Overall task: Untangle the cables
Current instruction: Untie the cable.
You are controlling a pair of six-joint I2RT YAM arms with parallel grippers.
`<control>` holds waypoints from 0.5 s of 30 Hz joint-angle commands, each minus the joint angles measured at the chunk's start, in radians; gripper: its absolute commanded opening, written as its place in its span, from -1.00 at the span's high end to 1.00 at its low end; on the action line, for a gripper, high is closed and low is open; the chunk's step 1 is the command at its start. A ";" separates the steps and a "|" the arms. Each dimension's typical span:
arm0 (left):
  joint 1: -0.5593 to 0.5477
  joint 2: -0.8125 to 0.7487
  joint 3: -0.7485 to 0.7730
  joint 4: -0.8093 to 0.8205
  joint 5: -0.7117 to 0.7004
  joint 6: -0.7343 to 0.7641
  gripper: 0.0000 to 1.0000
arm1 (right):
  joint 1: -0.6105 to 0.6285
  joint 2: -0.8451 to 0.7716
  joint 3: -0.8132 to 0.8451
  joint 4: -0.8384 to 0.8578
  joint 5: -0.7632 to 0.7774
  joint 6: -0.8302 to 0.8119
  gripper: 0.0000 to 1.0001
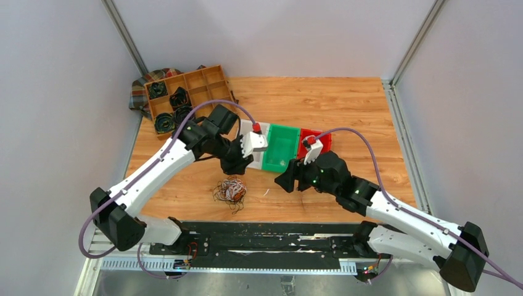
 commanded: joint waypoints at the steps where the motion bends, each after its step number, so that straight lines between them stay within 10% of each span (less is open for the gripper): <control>1: 0.001 0.062 -0.112 -0.042 0.005 -0.001 0.09 | 0.015 -0.007 0.026 0.061 0.009 -0.027 -0.34; 15: 0.022 0.348 -0.062 -0.016 0.022 0.095 -0.13 | 0.017 -0.144 -0.091 0.016 0.019 0.031 -0.26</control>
